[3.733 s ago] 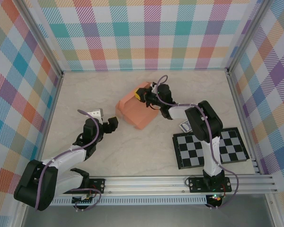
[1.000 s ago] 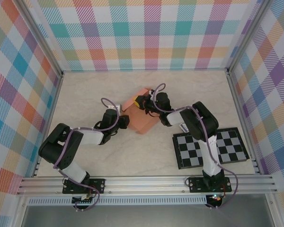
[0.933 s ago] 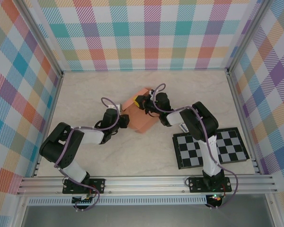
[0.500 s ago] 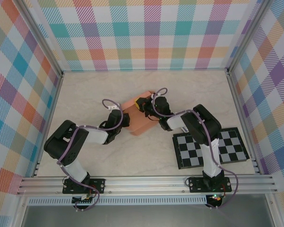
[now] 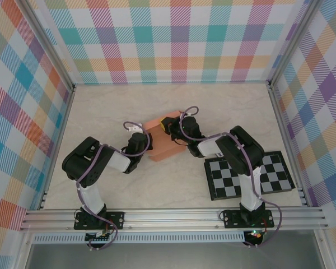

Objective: Fold the paper box

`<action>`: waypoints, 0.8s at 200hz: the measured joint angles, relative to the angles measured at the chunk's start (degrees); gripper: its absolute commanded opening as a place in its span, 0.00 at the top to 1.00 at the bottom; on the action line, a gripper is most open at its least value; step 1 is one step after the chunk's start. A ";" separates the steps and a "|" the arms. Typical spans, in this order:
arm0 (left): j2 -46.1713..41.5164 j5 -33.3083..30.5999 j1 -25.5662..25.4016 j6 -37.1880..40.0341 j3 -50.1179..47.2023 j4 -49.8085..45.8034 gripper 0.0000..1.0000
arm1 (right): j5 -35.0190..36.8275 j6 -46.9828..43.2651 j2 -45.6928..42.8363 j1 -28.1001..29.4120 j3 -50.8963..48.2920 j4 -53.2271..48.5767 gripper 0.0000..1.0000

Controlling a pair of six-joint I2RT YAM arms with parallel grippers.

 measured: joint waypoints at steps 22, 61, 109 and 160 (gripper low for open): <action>0.11 -0.13 0.00 0.98 0.02 0.22 0.79 | 0.61 -0.02 -0.59 0.24 0.00 -0.72 1.00; 0.11 -1.99 -0.09 0.09 0.42 -0.68 0.81 | 2.64 -0.04 -1.60 1.42 0.00 -2.51 1.00; 0.11 -5.22 -0.09 -3.45 2.01 -4.07 0.91 | 5.90 0.55 -3.06 3.17 0.00 -6.01 1.00; -0.92 -5.68 0.13 -5.03 2.12 -6.40 1.00 | 5.57 -0.07 -5.70 4.61 -0.57 -10.32 0.77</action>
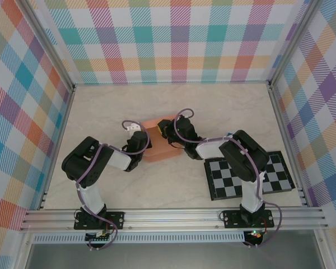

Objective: Fold the paper box

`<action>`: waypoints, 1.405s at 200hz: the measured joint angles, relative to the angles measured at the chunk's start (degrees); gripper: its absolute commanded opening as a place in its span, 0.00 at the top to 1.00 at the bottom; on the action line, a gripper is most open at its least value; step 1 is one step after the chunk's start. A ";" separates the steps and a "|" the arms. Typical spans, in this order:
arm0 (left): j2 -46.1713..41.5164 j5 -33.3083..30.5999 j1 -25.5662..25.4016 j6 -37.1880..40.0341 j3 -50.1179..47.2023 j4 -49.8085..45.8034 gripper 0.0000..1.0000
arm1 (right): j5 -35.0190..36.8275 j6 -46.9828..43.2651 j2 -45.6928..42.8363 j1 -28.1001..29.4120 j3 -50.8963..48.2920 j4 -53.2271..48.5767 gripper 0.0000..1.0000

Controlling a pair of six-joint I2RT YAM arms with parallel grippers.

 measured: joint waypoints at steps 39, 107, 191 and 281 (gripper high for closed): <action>-2.89 1.84 0.94 -4.17 0.76 -6.47 1.00 | -2.32 -1.97 -4.11 0.81 -3.48 -5.79 0.58; -12.61 8.22 3.26 -7.52 0.96 -17.00 1.00 | -1.42 -11.34 -24.22 0.70 -5.70 -28.22 0.40; -22.45 24.83 7.93 -5.53 7.39 -35.74 1.00 | 0.61 -44.63 -41.29 -14.88 2.91 -60.70 0.30; -19.12 51.30 9.73 12.26 23.56 -62.55 1.00 | -31.74 -89.53 -31.01 -33.38 14.49 -74.99 0.34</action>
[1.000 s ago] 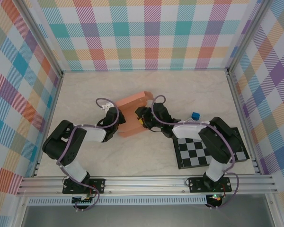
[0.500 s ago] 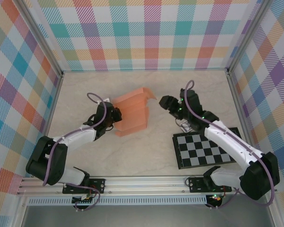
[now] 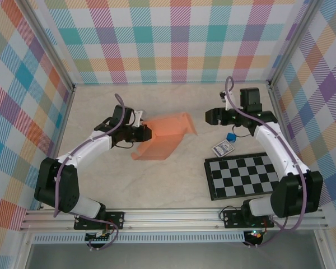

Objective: Fold the paper box

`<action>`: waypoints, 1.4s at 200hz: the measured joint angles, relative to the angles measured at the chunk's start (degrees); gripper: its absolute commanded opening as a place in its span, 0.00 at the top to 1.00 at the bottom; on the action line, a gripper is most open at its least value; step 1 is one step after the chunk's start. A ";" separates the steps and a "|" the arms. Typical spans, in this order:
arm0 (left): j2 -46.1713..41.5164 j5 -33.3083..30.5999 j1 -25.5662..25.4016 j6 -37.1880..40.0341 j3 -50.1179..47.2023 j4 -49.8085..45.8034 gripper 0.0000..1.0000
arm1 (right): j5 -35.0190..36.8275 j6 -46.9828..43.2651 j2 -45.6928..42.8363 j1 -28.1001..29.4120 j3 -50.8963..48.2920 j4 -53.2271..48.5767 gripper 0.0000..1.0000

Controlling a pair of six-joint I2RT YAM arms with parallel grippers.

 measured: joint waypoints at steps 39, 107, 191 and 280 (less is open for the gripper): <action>1.57 3.50 0.00 4.90 1.66 -4.70 1.00 | -14.49 -7.28 3.89 0.79 5.44 -6.29 0.27; 2.89 2.14 0.02 9.77 1.73 -6.56 1.00 | -13.09 -9.18 8.94 4.66 19.06 -20.94 0.20; 0.94 -0.33 0.07 15.41 1.70 -6.34 1.00 | -2.99 -14.95 20.44 13.73 31.10 -39.87 0.35; 0.94 -1.11 0.11 18.78 1.66 -6.78 1.00 | 5.60 -16.35 24.81 18.69 34.99 -46.23 0.36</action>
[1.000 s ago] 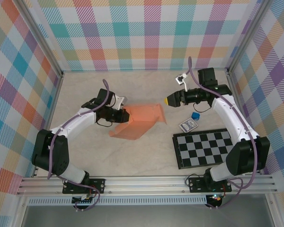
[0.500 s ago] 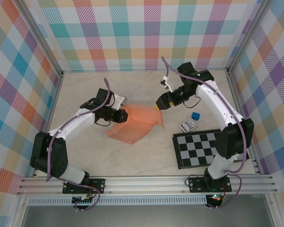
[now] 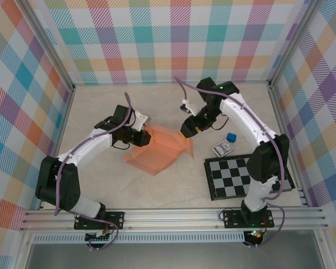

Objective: Fold the paper box

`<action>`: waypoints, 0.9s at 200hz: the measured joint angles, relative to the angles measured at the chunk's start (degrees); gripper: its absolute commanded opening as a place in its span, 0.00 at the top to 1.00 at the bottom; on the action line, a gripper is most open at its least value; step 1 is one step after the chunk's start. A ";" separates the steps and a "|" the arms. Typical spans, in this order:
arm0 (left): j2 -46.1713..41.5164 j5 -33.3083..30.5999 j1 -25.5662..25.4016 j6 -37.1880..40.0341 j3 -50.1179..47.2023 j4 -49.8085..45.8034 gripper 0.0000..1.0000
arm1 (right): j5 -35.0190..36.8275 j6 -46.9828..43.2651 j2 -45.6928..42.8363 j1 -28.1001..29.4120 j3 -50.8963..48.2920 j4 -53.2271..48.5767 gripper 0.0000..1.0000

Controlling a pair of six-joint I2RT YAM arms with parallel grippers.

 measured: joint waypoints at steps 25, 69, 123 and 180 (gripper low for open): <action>0.02 0.31 0.00 -0.28 -0.33 0.26 1.00 | 0.83 0.83 -0.37 1.16 -0.66 2.60 0.37; 0.90 2.14 0.00 -3.26 -1.86 2.60 1.00 | -2.14 5.11 -6.71 1.31 -9.09 12.46 0.35; 1.31 3.69 0.00 -5.88 -3.39 6.34 1.00 | -10.03 16.24 -19.26 -4.31 -22.12 27.17 0.37; 1.31 6.16 0.00 -5.90 -3.39 6.56 1.00 | -21.99 19.50 -24.79 -17.09 -26.05 32.52 0.39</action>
